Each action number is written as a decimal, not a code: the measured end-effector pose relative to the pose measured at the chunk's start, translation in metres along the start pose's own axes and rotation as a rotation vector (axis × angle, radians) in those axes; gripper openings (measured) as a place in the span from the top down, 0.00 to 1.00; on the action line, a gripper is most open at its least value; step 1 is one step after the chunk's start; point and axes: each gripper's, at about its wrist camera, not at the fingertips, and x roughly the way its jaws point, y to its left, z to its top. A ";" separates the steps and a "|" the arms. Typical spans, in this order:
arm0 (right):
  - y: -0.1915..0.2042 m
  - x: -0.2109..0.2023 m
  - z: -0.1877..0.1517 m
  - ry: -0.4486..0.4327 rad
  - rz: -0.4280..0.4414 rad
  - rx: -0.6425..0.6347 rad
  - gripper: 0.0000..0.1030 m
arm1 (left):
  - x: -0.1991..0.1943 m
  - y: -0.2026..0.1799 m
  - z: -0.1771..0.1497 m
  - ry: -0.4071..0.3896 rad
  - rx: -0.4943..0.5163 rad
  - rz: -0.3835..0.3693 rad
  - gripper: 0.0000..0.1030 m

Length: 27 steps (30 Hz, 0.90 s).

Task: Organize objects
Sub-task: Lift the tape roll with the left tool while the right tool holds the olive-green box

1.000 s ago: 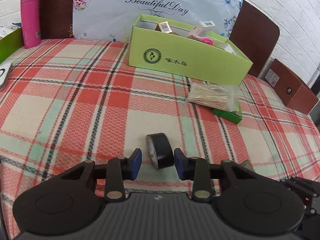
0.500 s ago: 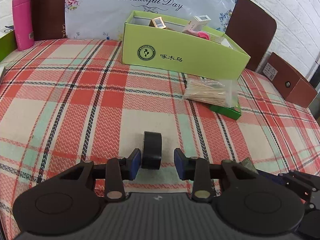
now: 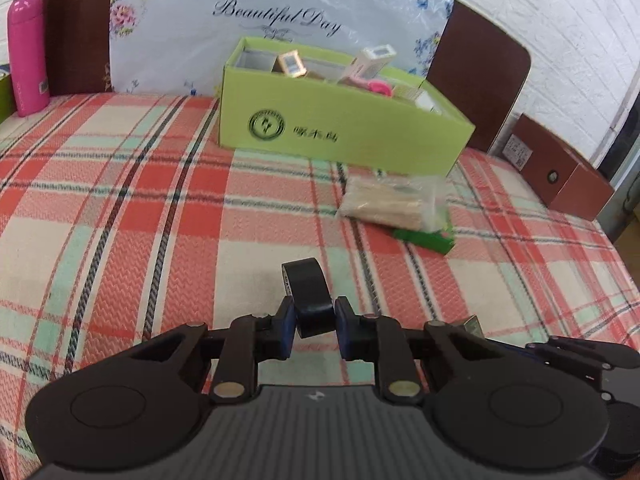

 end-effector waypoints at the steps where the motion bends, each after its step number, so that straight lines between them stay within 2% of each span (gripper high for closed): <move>1: -0.001 -0.002 0.005 -0.017 0.005 0.001 0.78 | -0.003 -0.002 0.004 -0.013 0.002 -0.005 0.80; 6: -0.007 -0.014 0.040 -0.126 0.009 -0.010 0.81 | -0.018 -0.009 0.031 -0.086 0.022 -0.037 0.80; 9: -0.012 -0.019 0.065 -0.195 -0.005 -0.023 0.87 | -0.022 -0.013 0.048 -0.124 0.037 -0.049 0.80; 11: -0.015 -0.020 0.075 -0.211 -0.020 -0.031 0.87 | -0.022 -0.015 0.054 -0.134 0.047 -0.043 0.80; 14: -0.021 -0.016 0.065 -0.167 -0.013 -0.037 0.85 | -0.021 -0.012 0.048 -0.124 0.051 -0.056 0.80; 15: -0.023 -0.013 0.058 -0.137 -0.005 -0.033 0.77 | -0.018 -0.010 0.045 -0.108 0.046 -0.052 0.80; 17: -0.021 -0.008 0.040 -0.075 0.017 -0.028 0.70 | -0.010 -0.006 0.036 -0.068 0.037 -0.040 0.80; 22: -0.004 0.002 0.007 0.012 0.053 -0.039 0.69 | 0.003 0.001 0.021 -0.003 -0.004 -0.045 0.80; 25: 0.002 0.010 0.002 0.040 -0.005 -0.070 0.70 | 0.003 0.001 0.021 -0.003 -0.005 -0.044 0.80; 27: 0.005 0.013 -0.001 0.043 -0.029 -0.096 0.74 | 0.002 0.000 0.021 -0.006 -0.002 -0.043 0.80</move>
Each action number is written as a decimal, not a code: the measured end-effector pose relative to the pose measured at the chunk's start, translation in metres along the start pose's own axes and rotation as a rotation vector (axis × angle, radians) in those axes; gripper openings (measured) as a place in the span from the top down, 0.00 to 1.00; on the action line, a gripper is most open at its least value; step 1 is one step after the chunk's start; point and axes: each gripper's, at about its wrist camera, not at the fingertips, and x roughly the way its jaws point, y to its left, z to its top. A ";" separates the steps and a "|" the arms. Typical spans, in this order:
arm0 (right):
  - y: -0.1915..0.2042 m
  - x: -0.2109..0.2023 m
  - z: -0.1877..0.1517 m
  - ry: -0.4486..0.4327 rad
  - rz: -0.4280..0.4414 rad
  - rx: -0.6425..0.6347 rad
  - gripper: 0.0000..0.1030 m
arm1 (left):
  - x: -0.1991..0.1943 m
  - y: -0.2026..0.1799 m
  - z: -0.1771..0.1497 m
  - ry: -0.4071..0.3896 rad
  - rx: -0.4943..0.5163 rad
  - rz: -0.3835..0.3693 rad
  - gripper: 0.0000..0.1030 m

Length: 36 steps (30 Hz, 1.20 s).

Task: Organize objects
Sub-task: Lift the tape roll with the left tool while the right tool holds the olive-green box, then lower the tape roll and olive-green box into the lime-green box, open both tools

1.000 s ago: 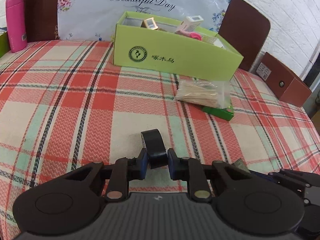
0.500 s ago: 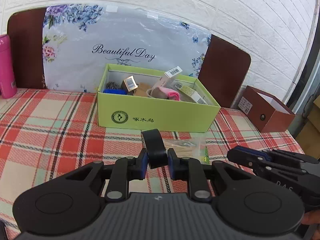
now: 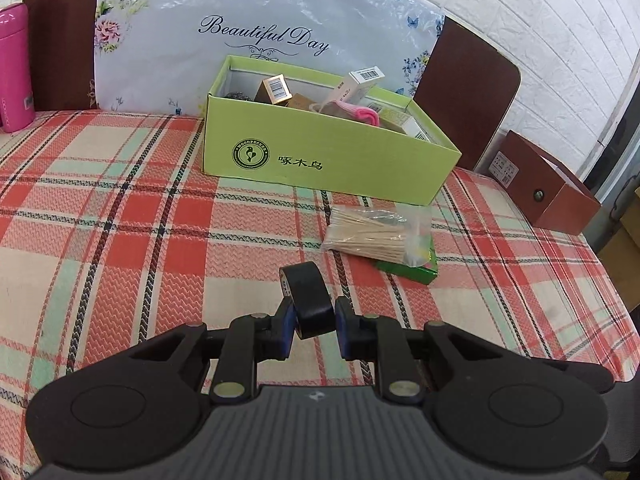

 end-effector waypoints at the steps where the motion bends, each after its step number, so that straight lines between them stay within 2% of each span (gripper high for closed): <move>1: 0.000 0.001 -0.001 0.002 0.006 0.003 0.76 | 0.000 0.000 0.000 -0.001 0.000 0.001 0.80; 5: -0.004 0.003 0.000 -0.009 0.023 0.023 0.79 | -0.002 -0.001 0.003 -0.014 -0.003 -0.001 0.80; 9: -0.012 -0.009 0.017 -0.071 0.054 0.054 0.79 | -0.010 -0.005 0.015 -0.055 0.012 -0.014 0.80; 15: -0.025 -0.027 0.065 -0.214 0.050 0.060 0.79 | -0.019 -0.011 0.050 -0.137 0.047 -0.026 0.80; 21: -0.044 -0.019 0.122 -0.309 -0.011 0.065 0.79 | 0.002 -0.002 0.103 -0.169 0.032 0.020 0.80; 25: -0.059 0.003 0.157 -0.321 -0.068 0.069 0.79 | 0.028 0.010 0.134 -0.155 0.007 0.053 0.80; 28: -0.069 0.025 0.176 -0.303 -0.075 0.071 0.79 | 0.051 0.017 0.151 -0.117 0.003 0.053 0.80; 33: -0.071 0.068 0.199 -0.248 -0.102 0.019 0.79 | 0.089 0.021 0.166 -0.059 0.013 0.065 0.80; 36: -0.070 0.090 0.208 -0.240 -0.133 -0.013 0.79 | 0.107 0.027 0.171 -0.063 0.002 0.080 0.80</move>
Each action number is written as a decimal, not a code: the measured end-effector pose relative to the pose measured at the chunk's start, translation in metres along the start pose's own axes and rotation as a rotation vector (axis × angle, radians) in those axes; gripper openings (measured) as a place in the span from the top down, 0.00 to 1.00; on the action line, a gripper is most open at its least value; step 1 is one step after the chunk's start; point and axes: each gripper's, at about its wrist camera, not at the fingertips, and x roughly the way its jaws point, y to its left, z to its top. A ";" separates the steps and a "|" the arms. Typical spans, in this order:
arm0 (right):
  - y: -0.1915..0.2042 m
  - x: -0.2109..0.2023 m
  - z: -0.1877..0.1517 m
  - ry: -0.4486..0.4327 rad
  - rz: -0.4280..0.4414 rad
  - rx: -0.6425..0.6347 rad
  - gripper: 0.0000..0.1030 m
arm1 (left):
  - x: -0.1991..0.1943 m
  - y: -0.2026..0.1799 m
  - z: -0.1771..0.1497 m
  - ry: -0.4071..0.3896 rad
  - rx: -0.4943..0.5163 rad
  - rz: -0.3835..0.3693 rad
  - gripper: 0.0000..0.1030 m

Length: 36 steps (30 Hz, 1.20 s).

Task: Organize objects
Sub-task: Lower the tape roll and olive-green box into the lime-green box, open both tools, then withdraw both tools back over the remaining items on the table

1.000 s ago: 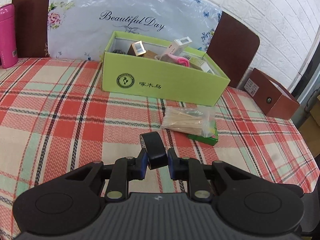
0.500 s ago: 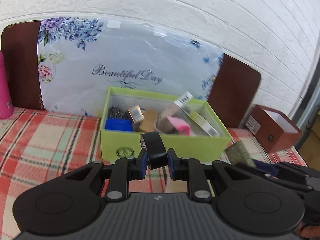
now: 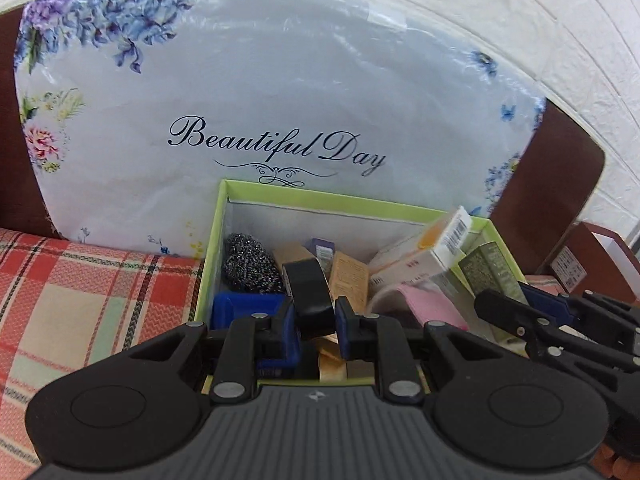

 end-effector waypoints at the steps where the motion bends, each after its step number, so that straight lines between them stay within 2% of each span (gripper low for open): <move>1: 0.001 0.006 0.001 -0.005 -0.010 -0.008 0.78 | 0.004 0.001 0.001 -0.009 0.000 0.009 0.80; 2: 0.002 0.012 0.001 -0.010 -0.021 -0.020 0.78 | 0.008 0.002 0.001 -0.032 0.003 0.025 0.79; 3: 0.002 0.017 0.001 -0.011 -0.030 -0.033 0.76 | 0.010 0.003 0.001 -0.053 0.010 0.034 0.71; 4: 0.002 0.021 0.000 -0.006 -0.039 -0.037 0.72 | 0.011 0.005 0.001 -0.058 0.013 0.041 0.47; 5: 0.001 0.023 -0.001 -0.003 -0.043 -0.037 0.57 | 0.011 0.007 0.000 -0.056 0.008 0.056 0.34; 6: 0.001 0.021 -0.003 -0.013 -0.038 -0.039 0.44 | 0.007 0.008 -0.001 -0.082 0.005 0.055 0.26; 8: -0.001 0.016 -0.008 -0.038 -0.033 -0.056 0.33 | -0.002 0.013 -0.006 -0.127 -0.008 0.022 0.24; 10: -0.001 0.008 -0.013 -0.057 -0.047 -0.067 0.24 | -0.011 0.018 -0.008 -0.138 -0.034 0.002 0.24; 11: -0.002 0.003 -0.015 -0.069 -0.051 -0.059 0.17 | -0.016 0.020 -0.008 -0.141 -0.051 -0.002 0.24; 13: -0.004 -0.009 -0.017 -0.091 -0.047 -0.028 0.12 | -0.026 0.020 -0.010 -0.145 -0.073 0.005 0.23; 15: -0.006 -0.025 -0.018 -0.109 -0.035 0.005 0.02 | -0.041 0.018 -0.014 -0.162 -0.084 0.020 0.22; 18: -0.008 -0.054 -0.025 -0.144 0.000 0.047 0.00 | -0.064 0.010 -0.026 -0.168 -0.086 0.035 0.19; 22: -0.006 -0.089 -0.045 -0.142 0.051 0.096 0.00 | -0.091 -0.008 -0.053 -0.111 -0.081 0.064 0.18; 28: 0.002 -0.129 -0.091 -0.095 0.091 0.153 0.00 | -0.112 -0.033 -0.107 -0.071 -0.034 0.100 0.18; 32: 0.007 -0.143 -0.120 -0.045 0.100 0.169 0.00 | -0.117 -0.046 -0.141 -0.036 -0.010 0.087 0.17; 36: 0.011 -0.149 -0.146 0.008 0.090 0.165 0.00 | -0.115 -0.054 -0.161 0.012 0.002 0.080 0.16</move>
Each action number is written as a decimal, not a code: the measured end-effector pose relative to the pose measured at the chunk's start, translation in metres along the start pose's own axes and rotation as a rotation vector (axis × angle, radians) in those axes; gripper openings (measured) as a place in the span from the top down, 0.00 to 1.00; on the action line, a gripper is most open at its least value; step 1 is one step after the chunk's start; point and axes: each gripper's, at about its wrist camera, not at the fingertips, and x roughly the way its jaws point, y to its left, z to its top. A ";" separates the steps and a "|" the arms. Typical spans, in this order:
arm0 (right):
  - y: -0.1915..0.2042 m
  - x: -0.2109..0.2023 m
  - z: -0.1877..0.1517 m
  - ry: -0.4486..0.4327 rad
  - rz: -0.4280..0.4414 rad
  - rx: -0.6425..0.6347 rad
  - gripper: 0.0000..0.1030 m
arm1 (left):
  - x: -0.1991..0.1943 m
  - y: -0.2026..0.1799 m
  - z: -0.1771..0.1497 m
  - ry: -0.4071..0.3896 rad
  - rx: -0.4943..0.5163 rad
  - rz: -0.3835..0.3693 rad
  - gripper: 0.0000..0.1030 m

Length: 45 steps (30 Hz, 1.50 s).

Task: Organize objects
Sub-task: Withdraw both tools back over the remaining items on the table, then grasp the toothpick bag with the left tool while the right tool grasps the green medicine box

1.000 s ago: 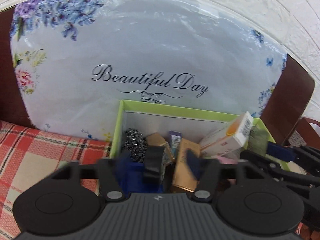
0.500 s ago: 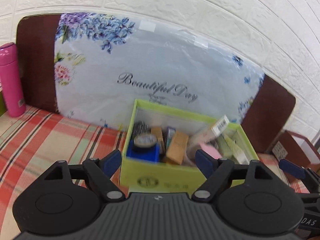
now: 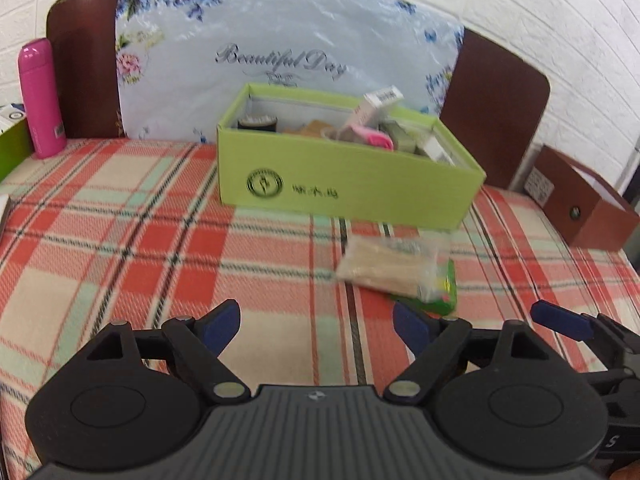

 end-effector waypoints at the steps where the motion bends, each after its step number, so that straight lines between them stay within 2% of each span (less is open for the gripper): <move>1: 0.000 -0.001 -0.006 0.009 -0.008 -0.001 0.00 | 0.001 -0.001 -0.003 0.008 -0.001 -0.003 0.16; 9: -0.018 -0.013 -0.029 0.005 -0.053 0.085 0.00 | -0.001 -0.010 -0.015 0.029 -0.005 -0.009 0.16; 19: -0.029 -0.018 -0.035 0.022 -0.098 0.084 0.00 | 0.003 -0.020 -0.014 0.041 0.002 -0.012 0.16; 25: -0.033 -0.020 -0.038 0.029 -0.110 0.093 0.00 | 0.016 -0.032 -0.001 0.041 0.004 -0.038 0.16; 30: -0.038 -0.024 -0.038 0.022 -0.126 0.110 0.00 | 0.039 -0.058 0.019 0.014 0.034 -0.083 0.16; 34: -0.042 -0.027 -0.039 0.024 -0.137 0.119 0.00 | 0.065 -0.070 0.029 0.018 0.067 -0.050 0.17; 35: -0.042 -0.028 -0.039 0.025 -0.138 0.119 0.00 | 0.072 -0.068 0.030 0.022 0.064 -0.058 0.22; 36: -0.043 -0.029 -0.039 0.026 -0.138 0.119 0.00 | 0.076 -0.063 0.030 0.034 0.052 -0.079 0.45; 37: -0.043 -0.029 -0.038 0.025 -0.139 0.119 0.00 | 0.079 -0.057 0.030 0.055 0.037 -0.101 0.63; 38: -0.044 -0.030 -0.038 0.024 -0.138 0.121 0.00 | 0.079 -0.049 0.028 0.061 0.023 -0.111 0.67; 40: -0.045 -0.028 -0.037 0.024 -0.134 0.124 0.00 | 0.075 -0.035 0.023 0.078 0.004 -0.130 0.83; 42: -0.044 -0.024 -0.035 0.030 -0.128 0.123 0.00 | 0.066 -0.019 0.013 0.091 -0.005 -0.132 0.85; 45: -0.038 -0.018 -0.032 0.037 -0.108 0.098 0.00 | 0.048 0.004 -0.002 0.085 -0.014 -0.092 0.85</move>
